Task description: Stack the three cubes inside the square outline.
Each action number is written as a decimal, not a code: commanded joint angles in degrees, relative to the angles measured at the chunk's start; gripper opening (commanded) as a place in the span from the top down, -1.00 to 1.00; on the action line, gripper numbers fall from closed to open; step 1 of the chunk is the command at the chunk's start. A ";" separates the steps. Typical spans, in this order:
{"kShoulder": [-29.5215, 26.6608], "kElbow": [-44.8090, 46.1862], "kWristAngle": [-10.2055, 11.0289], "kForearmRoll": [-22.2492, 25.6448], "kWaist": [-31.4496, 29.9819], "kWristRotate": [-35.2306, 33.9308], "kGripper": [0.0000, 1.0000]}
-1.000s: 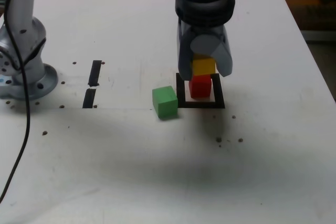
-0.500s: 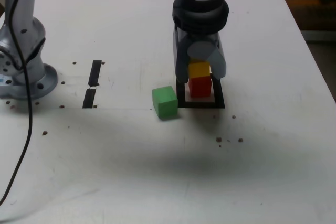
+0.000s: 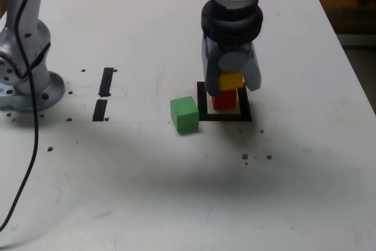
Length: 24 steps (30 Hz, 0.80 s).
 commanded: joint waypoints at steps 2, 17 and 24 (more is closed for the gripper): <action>0.38 0.10 0.18 -0.13 0.11 0.10 -0.08; -0.18 0.29 0.15 0.59 0.11 -0.09 -0.45; -0.97 0.31 0.21 0.48 0.11 -0.50 -0.69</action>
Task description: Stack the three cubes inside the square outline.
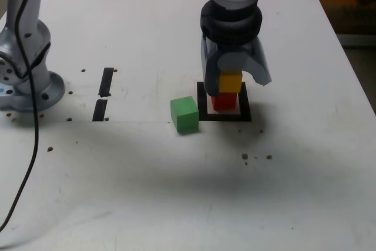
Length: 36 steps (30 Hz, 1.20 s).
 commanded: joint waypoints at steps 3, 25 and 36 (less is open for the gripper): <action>-1.65 0.18 0.21 0.55 0.09 -0.76 -0.70; -14.25 1.77 -2.68 9.92 -4.38 -5.52 -0.90; -14.11 5.25 -6.70 8.75 -7.77 -10.95 -0.90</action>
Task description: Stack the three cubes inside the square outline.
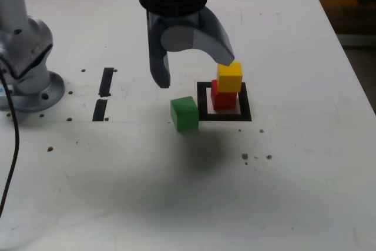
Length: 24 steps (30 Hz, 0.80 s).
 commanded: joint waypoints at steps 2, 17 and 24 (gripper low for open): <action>0.02 1.07 -0.49 -0.40 -0.40 -0.63 -0.90; 1.94 13.27 -3.39 -15.81 -0.53 -1.67 -0.90; 2.49 17.39 -3.88 -20.90 -0.53 -2.97 -0.90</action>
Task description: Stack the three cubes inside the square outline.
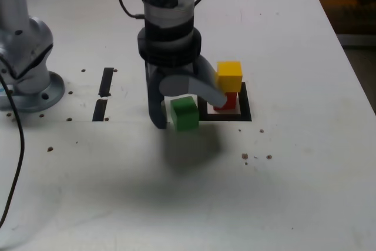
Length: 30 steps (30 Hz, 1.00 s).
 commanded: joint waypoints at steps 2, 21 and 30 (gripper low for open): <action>0.05 1.48 -0.51 -0.87 -0.07 -0.73 -0.90; 1.98 3.44 1.34 -2.74 -0.07 -2.21 -0.90; 3.07 3.40 1.69 -3.01 -0.07 -2.42 -0.88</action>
